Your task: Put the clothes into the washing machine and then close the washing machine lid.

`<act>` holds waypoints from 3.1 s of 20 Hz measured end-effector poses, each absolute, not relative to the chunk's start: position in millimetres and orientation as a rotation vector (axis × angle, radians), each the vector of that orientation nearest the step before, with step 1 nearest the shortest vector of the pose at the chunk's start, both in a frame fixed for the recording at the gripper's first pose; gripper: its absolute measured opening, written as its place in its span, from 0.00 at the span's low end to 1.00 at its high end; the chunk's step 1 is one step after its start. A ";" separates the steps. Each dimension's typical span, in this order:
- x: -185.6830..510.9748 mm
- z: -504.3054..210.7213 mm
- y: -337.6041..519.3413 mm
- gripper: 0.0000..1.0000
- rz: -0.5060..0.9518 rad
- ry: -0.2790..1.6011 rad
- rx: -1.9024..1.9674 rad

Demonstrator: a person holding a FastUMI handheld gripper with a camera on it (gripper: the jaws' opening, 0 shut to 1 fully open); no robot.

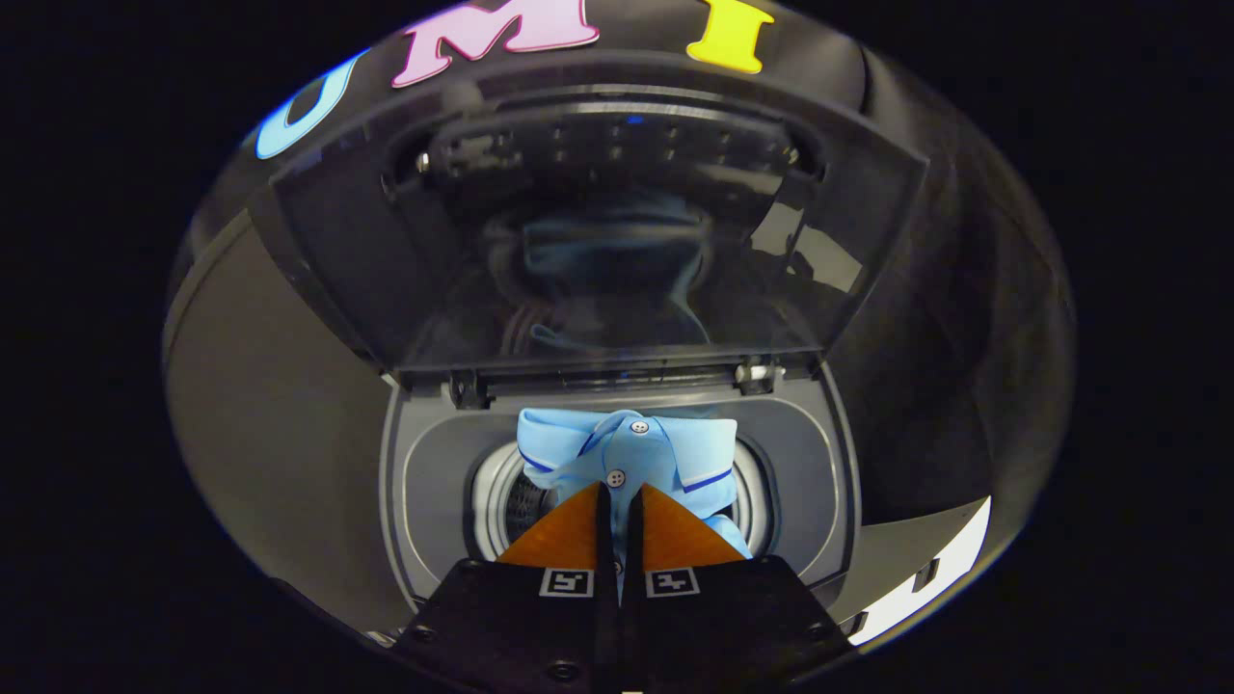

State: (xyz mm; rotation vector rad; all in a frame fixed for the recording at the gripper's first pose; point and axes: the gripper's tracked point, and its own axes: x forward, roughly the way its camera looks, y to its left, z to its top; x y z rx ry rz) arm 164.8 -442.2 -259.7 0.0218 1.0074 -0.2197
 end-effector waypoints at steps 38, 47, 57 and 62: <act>144.8 -336.9 -446.1 1.00 -0.157 1.107 0.036; 141.0 -292.1 -448.1 1.00 -0.162 1.023 0.026; 171.0 -171.9 -449.0 1.00 -0.168 0.817 0.012; 191.0 -106.1 -449.6 1.00 -0.183 0.699 0.018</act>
